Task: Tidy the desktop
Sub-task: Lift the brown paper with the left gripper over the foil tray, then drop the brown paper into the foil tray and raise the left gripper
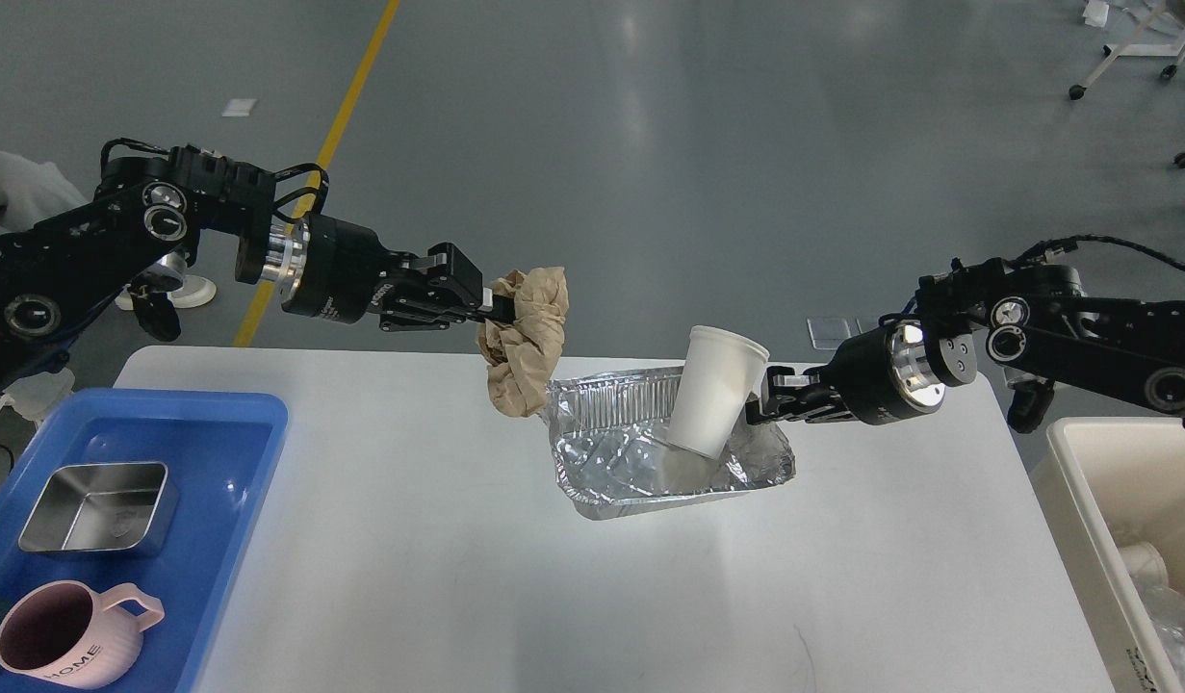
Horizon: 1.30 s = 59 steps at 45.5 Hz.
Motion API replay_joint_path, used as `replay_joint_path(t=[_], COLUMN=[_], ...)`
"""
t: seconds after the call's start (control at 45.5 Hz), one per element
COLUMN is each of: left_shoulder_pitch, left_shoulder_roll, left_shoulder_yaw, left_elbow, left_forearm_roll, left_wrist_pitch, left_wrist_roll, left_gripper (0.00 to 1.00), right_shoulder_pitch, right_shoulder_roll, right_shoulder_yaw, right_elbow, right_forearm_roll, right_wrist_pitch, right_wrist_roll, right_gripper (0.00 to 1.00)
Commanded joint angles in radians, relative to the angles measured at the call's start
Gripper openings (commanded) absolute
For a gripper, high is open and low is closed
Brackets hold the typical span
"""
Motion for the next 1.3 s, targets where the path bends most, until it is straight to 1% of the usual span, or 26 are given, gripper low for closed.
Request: replay_joint_path(t=[0.0,0.22,0.44,0.572,0.66,0.77,0.88,1.1,1.276], left_shoulder_pitch=[-0.048,-0.104,-0.129,-0.131,-0.129,-0.129,-0.129,-0.126,-0.129], left_shoulder_roll=[-0.019,-0.085,-0.138,-0.172,-0.189,-0.209,-0.244,-0.257,-0.257], left_shoulder_yaw=[0.049,0.139,0.173,0.185,0.185,0.188,0.204,0.21,0.21], left_elbow=[0.001,0.001,0.01,0.052,0.066,0.075,0.098,0.099,0.099], left_forearm_roll=[-0.001,-0.001,-0.001,-0.001,-0.001,-0.001,-0.003,-0.02,-0.041], left_wrist_pitch=[-0.001,-0.001,-0.001,-0.001,-0.001,0.007,0.052,0.115,0.125], left_wrist_roll=[-0.001,0.001,0.004,0.004,0.004,0.007,0.015,0.016,0.015], left_gripper=[0.04,0.04,0.05,0.05,0.08,0.16,0.26,0.56,0.69], right_shoulder_pitch=[0.0,0.004,0.008,0.009,0.009,0.011,0.011,0.011,0.011], right_shoulder_roll=[0.003,0.009,0.012,0.013,0.013,0.018,0.019,0.018,0.018], right_shoulder_yaw=[0.0,0.0,0.002,0.002,0.002,0.002,0.003,0.002,0.002], right_elbow=[-0.006,-0.009,-0.009,-0.009,-0.009,-0.009,-0.009,-0.01,-0.014], right_forearm_roll=[0.0,0.0,0.0,0.002,0.002,0.002,0.002,0.002,0.003], right_wrist_pitch=[0.001,0.001,0.001,0.001,0.001,0.001,0.001,0.001,0.0], right_wrist_roll=[0.0,0.0,0.0,0.0,0.0,0.0,0.0,0.0,0.0], right_gripper=[0.0,0.0,0.0,0.0,0.0,0.0,0.0,0.0,0.0])
